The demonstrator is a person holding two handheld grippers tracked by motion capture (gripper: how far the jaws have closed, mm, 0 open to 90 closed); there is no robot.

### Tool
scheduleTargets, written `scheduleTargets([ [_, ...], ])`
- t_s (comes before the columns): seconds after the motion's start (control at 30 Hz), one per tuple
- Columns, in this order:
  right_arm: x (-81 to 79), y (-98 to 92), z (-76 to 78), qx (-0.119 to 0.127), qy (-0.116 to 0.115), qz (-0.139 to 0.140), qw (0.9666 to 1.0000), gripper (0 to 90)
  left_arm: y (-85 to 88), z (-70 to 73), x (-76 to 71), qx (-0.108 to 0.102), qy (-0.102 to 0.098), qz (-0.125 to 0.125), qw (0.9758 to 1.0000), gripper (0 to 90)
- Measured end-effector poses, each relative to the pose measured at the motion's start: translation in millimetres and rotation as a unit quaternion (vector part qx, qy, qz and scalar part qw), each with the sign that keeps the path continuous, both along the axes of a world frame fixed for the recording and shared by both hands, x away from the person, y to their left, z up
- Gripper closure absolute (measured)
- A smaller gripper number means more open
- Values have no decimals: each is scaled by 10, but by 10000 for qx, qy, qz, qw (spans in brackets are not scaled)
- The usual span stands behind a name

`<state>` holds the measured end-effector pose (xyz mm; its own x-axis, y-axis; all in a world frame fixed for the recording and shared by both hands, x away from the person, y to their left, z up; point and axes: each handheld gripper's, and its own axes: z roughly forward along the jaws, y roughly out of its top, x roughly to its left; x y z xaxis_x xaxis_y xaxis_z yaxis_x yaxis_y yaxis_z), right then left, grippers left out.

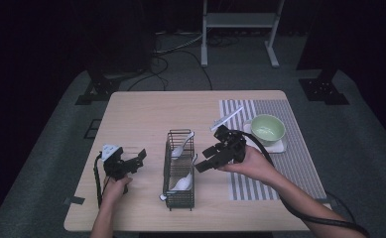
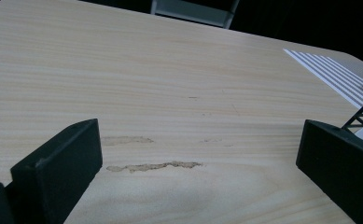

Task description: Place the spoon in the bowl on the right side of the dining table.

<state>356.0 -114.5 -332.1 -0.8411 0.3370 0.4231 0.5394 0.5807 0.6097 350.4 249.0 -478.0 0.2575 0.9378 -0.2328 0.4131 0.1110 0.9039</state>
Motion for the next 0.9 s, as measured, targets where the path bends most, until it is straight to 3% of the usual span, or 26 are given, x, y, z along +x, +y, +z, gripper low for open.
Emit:
scheduleTargets([
  [0.4, 60, 157, -1, -285, -106, 44, 9995, 255, 3, -2, 2, -25, -6, -2, 10000, 0],
  [0.5, 87, 186, -9, -356, -71, 25, 9993, 338, 3, -2, 2, -18, -8, -11, 10000, 0],
  [0.8, 114, 212, -3, -376, -121, -6, 9992, 476, -1, -1, 0, 1, -11, -20, 10000, 0],
  [0.9, 130, 218, -8, -344, -110, 26, 9993, 571, 1, -1, 1, -5, -6, -18, 10000, 0],
])
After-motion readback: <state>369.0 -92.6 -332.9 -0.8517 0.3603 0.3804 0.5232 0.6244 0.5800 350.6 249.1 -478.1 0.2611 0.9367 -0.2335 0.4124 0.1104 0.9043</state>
